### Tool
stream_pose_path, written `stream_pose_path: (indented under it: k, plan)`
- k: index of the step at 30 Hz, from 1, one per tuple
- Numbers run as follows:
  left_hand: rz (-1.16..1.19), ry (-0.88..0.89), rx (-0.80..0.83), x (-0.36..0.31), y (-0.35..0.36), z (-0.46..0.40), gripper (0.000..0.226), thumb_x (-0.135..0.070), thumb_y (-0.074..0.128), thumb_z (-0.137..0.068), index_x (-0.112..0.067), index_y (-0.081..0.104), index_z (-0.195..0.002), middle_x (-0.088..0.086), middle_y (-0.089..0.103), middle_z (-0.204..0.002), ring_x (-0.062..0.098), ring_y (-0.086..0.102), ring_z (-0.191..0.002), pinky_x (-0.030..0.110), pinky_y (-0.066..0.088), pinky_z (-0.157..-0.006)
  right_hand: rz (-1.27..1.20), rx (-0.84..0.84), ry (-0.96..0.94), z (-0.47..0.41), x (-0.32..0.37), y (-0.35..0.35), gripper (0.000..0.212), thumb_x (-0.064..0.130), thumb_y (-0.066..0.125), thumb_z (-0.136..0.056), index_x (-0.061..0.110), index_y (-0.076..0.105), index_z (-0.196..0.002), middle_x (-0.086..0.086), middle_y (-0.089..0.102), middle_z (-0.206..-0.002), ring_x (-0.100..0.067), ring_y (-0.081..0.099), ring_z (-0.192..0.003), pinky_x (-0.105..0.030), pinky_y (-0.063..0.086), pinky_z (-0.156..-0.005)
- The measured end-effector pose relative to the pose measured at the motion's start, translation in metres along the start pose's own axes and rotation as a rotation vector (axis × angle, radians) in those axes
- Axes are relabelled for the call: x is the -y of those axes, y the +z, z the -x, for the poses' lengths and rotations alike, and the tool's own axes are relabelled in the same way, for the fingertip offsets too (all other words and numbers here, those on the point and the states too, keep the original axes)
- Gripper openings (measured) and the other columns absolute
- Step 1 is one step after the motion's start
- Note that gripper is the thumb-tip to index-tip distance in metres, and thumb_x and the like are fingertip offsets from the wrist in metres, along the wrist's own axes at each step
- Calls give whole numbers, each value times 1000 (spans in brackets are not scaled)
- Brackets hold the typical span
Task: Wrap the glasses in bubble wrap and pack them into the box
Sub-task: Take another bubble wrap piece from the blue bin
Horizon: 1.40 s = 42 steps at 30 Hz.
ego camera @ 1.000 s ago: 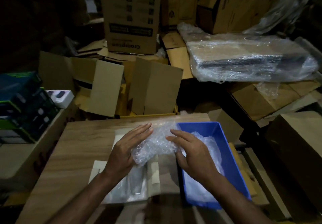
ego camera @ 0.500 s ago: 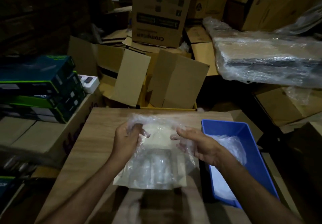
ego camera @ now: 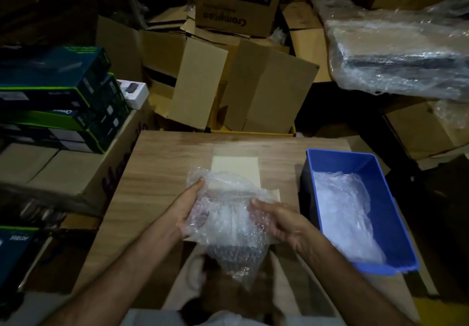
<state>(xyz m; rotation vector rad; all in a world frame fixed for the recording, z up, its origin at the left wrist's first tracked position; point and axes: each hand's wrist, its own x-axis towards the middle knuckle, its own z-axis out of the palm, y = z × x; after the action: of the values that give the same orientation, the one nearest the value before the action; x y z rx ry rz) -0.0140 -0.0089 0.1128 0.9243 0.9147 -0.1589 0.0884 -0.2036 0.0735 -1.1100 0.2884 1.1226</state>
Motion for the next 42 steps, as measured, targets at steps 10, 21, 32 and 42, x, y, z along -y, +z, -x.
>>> stream_pose_path:
  k: [10, 21, 32, 42]
  plan:
    - [-46, 128, 80, 31, -43, -1, 54, -24, 79, -85, -4, 62, -132, 18, 69, -127, 35, 63, -123, 54, 45, -109, 222, -282, -186, -15, -6, -7, 79, 21, 85, -81, 20, 41, -147, 5, 72, -81, -8, 73, -71, -22, 56, -53]
    - [90, 426, 36, 22, -45, -4, 32, -11, 73, -86, -11, 66, -117, 9, 73, -108, 26, 67, -102, 37, 60, -88, 589, -52, -608, 13, 18, -14, 57, -6, 86, -71, 10, 71, -124, 3, 74, -118, -3, 69, -89, -15, 55, -78]
    - [-536, 569, 88, 0, -52, -6, 73, -1, 84, -71, -23, 62, -136, -8, 76, -105, 11, 70, -107, 22, 56, -91, 829, -149, -693, 19, 34, -32, 56, -7, 85, -73, 13, 72, -123, 2, 72, -103, 5, 65, -66, -12, 53, -66]
    - [-1049, 748, -85, -9, -54, -13, 24, -46, 72, -86, -27, 77, -100, -11, 59, -120, -1, 55, -113, 30, 52, -92, 1271, -237, -633, 26, 61, -48, 20, 48, 80, -79, 30, 75, -86, 3, 57, -111, -3, 52, -107, -22, 47, -89]
